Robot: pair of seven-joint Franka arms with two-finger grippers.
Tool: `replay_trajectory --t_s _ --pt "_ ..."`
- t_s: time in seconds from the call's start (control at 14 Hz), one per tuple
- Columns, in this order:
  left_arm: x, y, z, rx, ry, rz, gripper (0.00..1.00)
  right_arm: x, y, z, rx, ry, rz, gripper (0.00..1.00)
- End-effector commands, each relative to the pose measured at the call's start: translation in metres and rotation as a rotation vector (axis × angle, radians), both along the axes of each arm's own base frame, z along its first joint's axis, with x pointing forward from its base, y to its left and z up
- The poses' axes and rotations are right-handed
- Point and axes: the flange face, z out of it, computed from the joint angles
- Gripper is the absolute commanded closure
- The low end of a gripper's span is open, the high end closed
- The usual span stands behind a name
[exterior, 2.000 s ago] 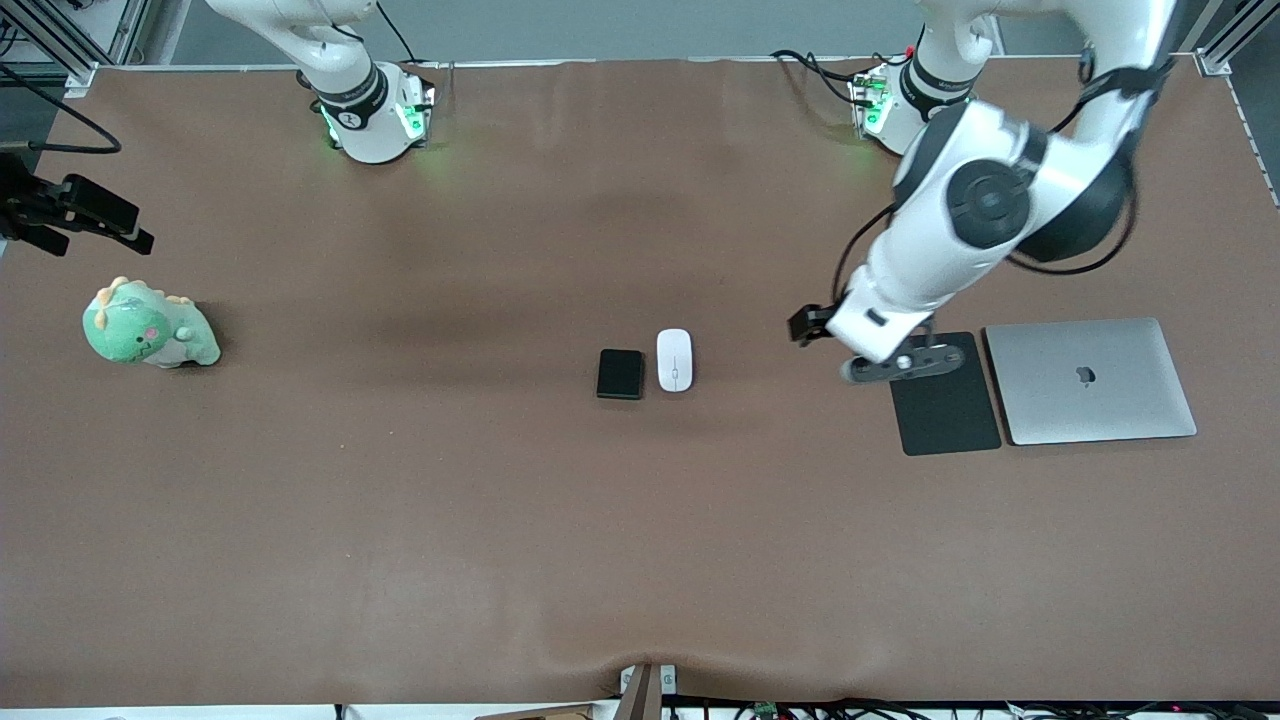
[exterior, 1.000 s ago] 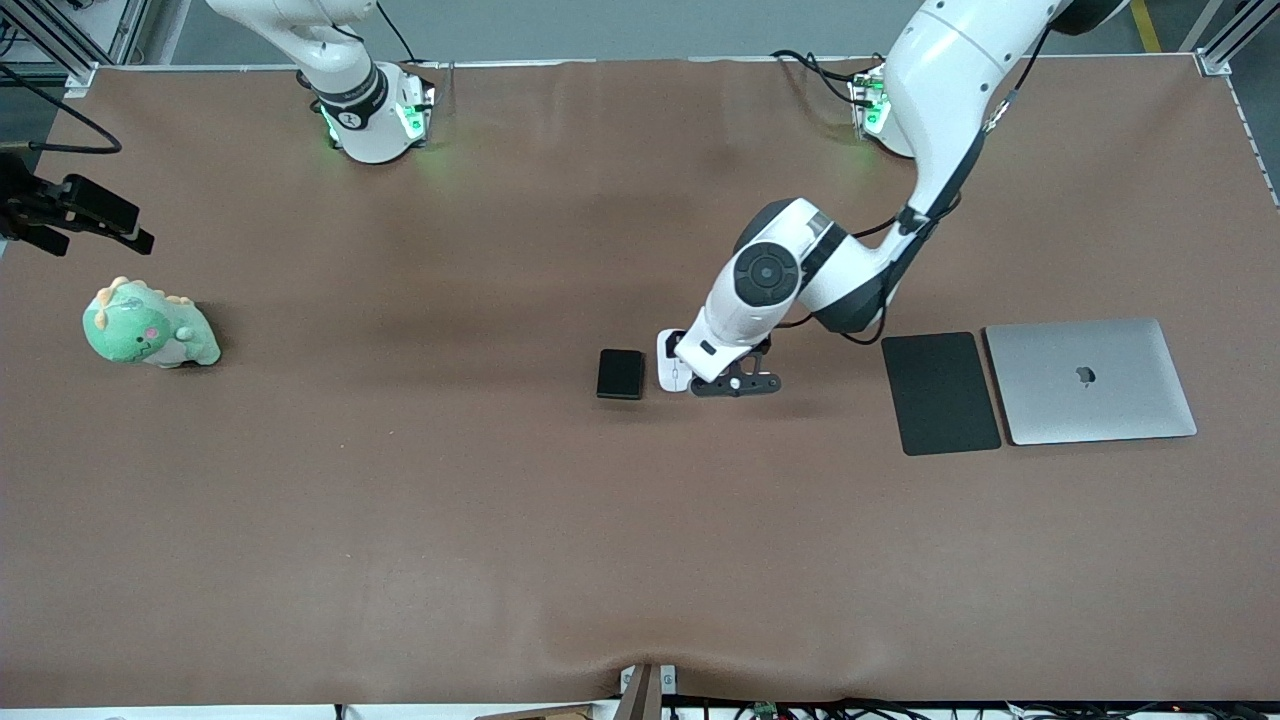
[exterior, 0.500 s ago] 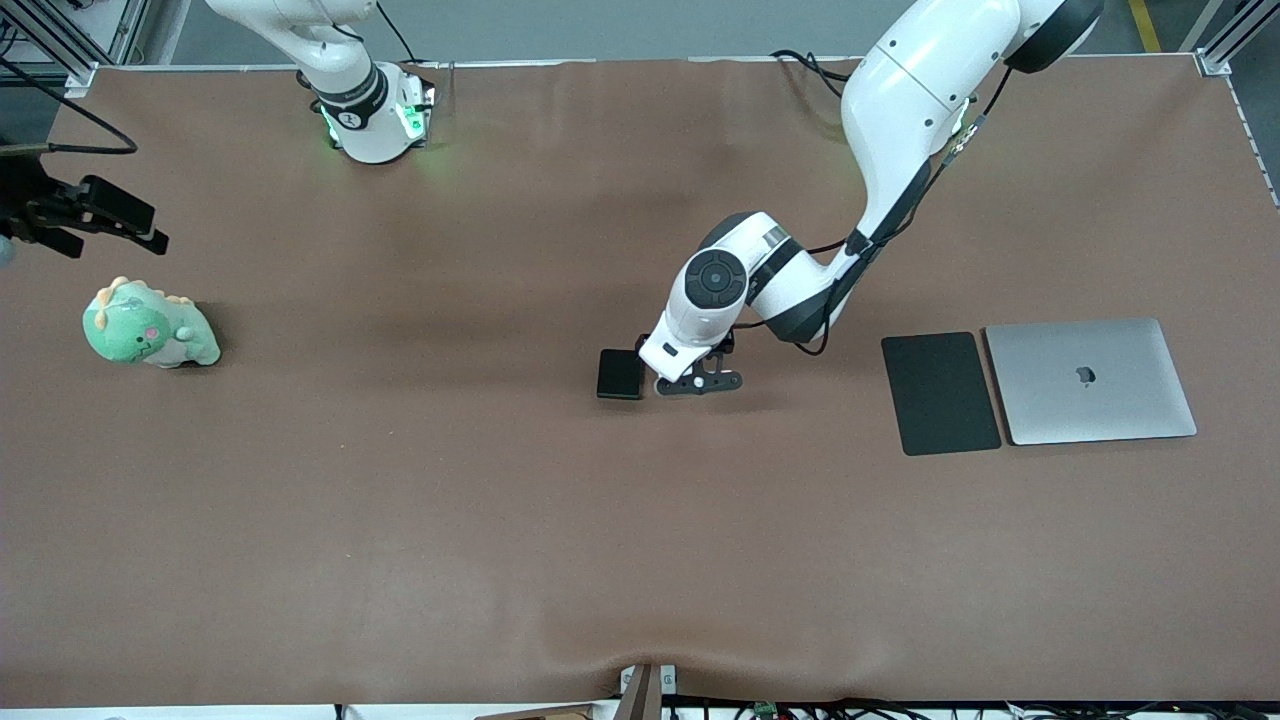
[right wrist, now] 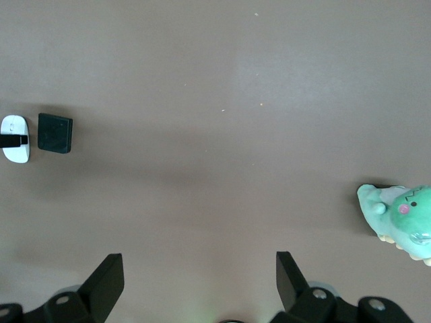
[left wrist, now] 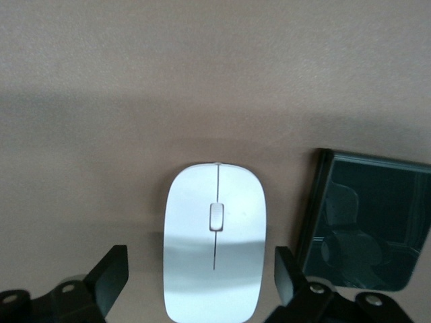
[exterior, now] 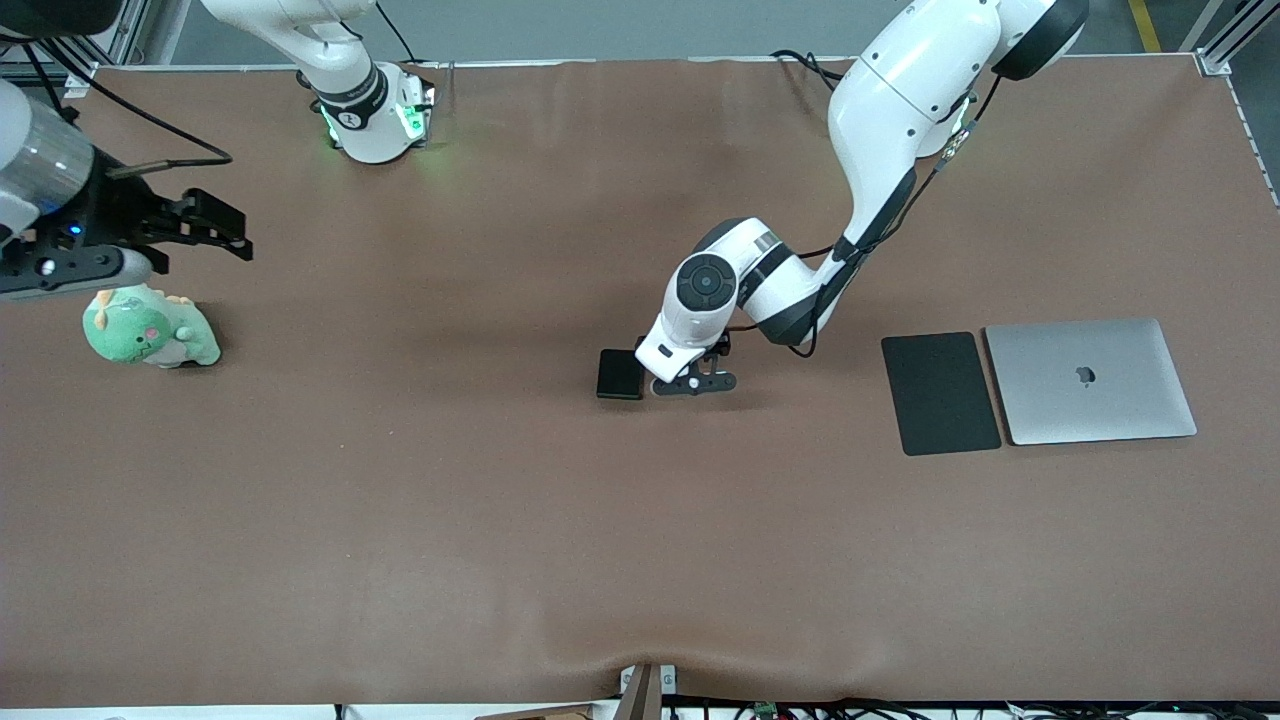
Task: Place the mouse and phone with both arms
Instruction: 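Grasp the mouse with the left gripper while the right gripper reaches the phone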
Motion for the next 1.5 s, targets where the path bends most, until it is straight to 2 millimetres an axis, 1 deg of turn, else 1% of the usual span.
replay_trajectory --t_s 0.0,0.14,0.21,0.36,0.43,0.5,0.57,0.64,0.71,0.79,0.86,1.0,1.07,1.14,1.21,1.36,1.43 --pt "0.001 -0.007 -0.004 0.010 -0.027 0.011 0.06 0.010 0.022 -0.022 0.003 0.038 0.041 0.00" --pt "0.000 -0.007 -0.004 0.010 -0.026 0.020 0.06 0.016 0.036 -0.042 -0.005 0.076 0.064 0.00" --pt "-0.001 -0.009 -0.005 0.011 -0.025 0.017 0.06 0.023 0.042 -0.062 -0.005 0.110 0.068 0.00" --pt "0.000 -0.007 -0.006 0.015 -0.025 0.019 0.11 0.031 0.043 -0.078 -0.007 0.126 0.067 0.00" --pt "0.000 -0.006 -0.009 0.017 -0.023 0.020 0.15 0.040 0.044 -0.105 -0.013 0.168 0.065 0.00" --pt "-0.001 -0.006 -0.011 0.018 -0.020 0.018 0.17 0.051 0.045 -0.119 -0.010 0.176 0.062 0.00" --pt "-0.001 -0.006 -0.012 0.020 -0.020 0.019 0.17 0.058 0.049 -0.121 0.006 0.166 0.059 0.00" --pt "-0.001 -0.006 -0.012 0.020 -0.020 0.019 0.17 0.061 0.053 -0.131 0.022 0.182 0.061 0.00" --pt "-0.001 -0.006 -0.012 0.020 -0.020 0.019 0.18 0.064 0.065 -0.138 0.041 0.177 0.063 0.00" --pt "-0.001 -0.006 -0.012 0.020 -0.020 0.019 0.19 0.069 0.082 -0.139 0.066 0.128 0.068 0.00" --pt "-0.001 -0.006 -0.011 0.019 -0.021 0.017 0.21 0.072 0.092 -0.142 0.077 0.097 0.057 0.00" --pt "0.003 -0.003 -0.007 0.018 -0.027 0.019 0.29 0.076 0.113 -0.163 0.064 0.104 -0.019 0.00" --pt "0.005 -0.002 -0.007 0.021 -0.034 0.016 0.35 0.077 0.128 -0.167 0.062 0.082 -0.041 0.00" --pt "0.006 0.000 -0.007 0.030 -0.044 0.003 0.41 0.074 0.143 -0.171 0.052 0.085 -0.067 0.00" --pt "0.008 0.004 -0.008 0.039 -0.050 -0.001 0.46 0.071 0.155 -0.178 0.039 0.095 -0.100 0.00" --pt "0.013 0.010 -0.003 0.048 -0.049 0.007 0.46 0.070 0.177 -0.189 0.028 0.078 -0.134 0.00" --pt "0.019 0.019 0.002 0.058 -0.047 0.020 0.46 0.071 0.185 -0.198 0.025 0.072 -0.151 0.00"
